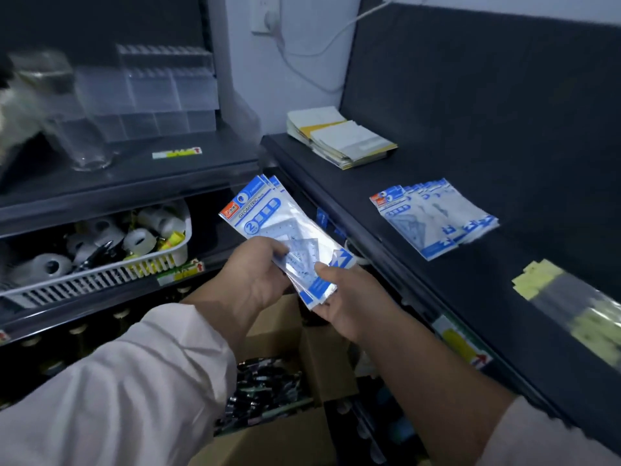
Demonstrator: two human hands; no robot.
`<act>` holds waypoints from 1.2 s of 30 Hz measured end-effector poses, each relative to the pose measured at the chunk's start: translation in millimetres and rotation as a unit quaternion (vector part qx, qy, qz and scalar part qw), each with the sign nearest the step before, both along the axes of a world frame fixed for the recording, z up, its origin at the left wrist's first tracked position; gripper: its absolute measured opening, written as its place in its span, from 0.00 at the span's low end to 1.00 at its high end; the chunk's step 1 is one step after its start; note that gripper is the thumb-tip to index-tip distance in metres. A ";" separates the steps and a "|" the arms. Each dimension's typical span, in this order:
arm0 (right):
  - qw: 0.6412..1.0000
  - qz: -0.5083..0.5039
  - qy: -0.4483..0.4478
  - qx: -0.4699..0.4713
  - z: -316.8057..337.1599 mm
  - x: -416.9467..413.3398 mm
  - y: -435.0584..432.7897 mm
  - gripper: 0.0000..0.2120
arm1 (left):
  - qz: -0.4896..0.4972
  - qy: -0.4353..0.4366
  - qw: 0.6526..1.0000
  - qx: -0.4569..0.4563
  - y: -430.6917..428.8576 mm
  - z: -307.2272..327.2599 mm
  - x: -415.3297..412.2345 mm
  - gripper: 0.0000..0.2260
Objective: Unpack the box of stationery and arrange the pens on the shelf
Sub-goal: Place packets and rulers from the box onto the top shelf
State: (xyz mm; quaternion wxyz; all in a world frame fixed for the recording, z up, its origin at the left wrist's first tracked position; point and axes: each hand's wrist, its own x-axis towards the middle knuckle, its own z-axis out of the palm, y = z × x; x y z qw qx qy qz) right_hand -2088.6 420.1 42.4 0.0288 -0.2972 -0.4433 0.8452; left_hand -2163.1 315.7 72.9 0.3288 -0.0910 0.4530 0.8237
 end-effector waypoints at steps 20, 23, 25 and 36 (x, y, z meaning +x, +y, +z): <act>0.892 -0.161 -0.082 0.414 0.8 -0.7 215.9 0.09 | -0.186 0.364 0.825 -0.391 190.5 -23.6 -15.2 0.09; 0.871 -0.075 -0.103 0.474 -12.4 1.0 226.7 0.07 | -0.248 0.475 0.717 -0.446 198.5 -36.6 -17.8 0.16; 0.848 -0.029 -0.119 0.516 -14.9 2.5 234.4 0.08 | -0.267 0.517 0.658 -0.478 201.1 -42.5 -20.3 0.19; 0.621 0.132 -0.117 0.764 -25.8 -7.1 253.0 0.17 | -0.309 0.591 0.482 -0.568 216.0 -45.9 -17.8 0.29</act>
